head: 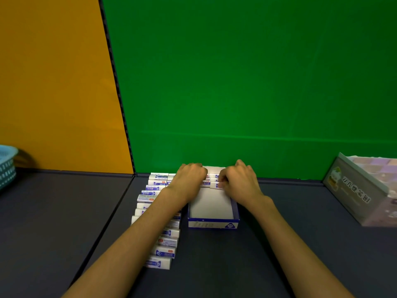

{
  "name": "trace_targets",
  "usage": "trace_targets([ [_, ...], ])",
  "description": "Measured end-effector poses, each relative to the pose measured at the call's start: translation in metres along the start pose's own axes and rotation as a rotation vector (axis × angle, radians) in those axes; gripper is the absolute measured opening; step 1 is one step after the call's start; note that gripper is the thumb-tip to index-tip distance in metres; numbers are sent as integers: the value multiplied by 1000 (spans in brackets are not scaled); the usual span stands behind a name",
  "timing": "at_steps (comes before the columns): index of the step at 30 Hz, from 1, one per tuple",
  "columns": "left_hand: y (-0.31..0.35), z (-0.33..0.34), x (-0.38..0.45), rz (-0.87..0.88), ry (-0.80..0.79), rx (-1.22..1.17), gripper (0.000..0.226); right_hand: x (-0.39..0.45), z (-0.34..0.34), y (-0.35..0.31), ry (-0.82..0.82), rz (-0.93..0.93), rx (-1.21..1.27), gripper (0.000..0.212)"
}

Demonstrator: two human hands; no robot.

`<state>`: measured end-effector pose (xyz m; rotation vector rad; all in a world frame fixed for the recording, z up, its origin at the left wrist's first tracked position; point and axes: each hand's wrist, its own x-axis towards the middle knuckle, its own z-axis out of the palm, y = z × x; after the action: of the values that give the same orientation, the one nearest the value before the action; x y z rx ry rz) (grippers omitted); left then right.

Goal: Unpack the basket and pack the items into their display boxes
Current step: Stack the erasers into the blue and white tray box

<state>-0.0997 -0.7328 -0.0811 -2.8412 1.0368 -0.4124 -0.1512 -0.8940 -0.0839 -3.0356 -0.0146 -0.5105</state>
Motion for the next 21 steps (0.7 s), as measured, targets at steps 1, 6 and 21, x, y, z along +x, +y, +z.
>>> trace_targets([
  [1, 0, 1, 0, 6, -3, -11, 36, 0, 0, 0, -1, 2, 1, 9],
  [6, -4, 5, 1, 2, -9, -80, 30, 2, -1, -3, -27, -11, -31, 11],
  [21, -5, 8, 2, -52, -24, -178, 25, 4, -2, -5, -55, 83, -11, 20],
])
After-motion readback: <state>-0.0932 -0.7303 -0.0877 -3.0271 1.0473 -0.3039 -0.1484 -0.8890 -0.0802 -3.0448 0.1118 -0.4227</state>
